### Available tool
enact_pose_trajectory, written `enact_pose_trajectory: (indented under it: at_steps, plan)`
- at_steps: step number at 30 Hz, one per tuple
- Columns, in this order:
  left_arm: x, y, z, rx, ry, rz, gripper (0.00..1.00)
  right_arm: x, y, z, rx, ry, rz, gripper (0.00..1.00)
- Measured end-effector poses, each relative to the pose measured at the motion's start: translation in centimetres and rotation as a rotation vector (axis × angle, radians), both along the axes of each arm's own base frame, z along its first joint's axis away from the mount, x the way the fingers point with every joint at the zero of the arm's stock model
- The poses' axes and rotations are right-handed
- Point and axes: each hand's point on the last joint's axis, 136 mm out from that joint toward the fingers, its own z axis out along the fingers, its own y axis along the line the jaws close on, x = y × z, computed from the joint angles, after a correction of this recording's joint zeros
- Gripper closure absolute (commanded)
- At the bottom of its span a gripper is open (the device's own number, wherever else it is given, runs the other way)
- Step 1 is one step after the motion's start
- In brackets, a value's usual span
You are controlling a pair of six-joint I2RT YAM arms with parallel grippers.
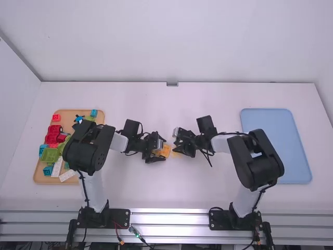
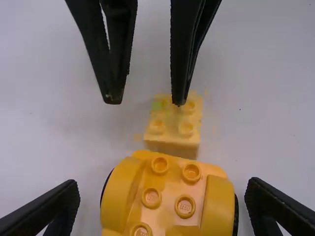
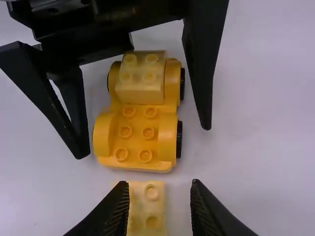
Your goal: Assemble lego blocks to make yellow taxi
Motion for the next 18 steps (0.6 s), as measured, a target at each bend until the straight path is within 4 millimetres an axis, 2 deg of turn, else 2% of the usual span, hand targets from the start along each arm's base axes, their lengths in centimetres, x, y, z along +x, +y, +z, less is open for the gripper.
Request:
enact_pose_trajectory:
  at_steps: [5,6,10,18]
  plan:
    - [0.0,0.0,0.0,0.0,-0.001,0.0,0.17,0.1,0.0,0.1,0.002,-0.006,0.001,0.6]
    - [0.0,0.0,0.0,0.0,0.001,0.0,0.18,0.1,0.1,0.1,0.003,-0.007,0.001,0.55]
    - [-0.1,0.0,-0.1,0.002,0.006,0.001,0.15,-0.1,0.0,-0.1,-0.002,0.007,0.001,0.5]
    - [0.0,0.7,-1.1,0.062,0.043,0.041,0.09,-1.9,-1.1,-1.0,-0.042,0.064,0.038,0.45]
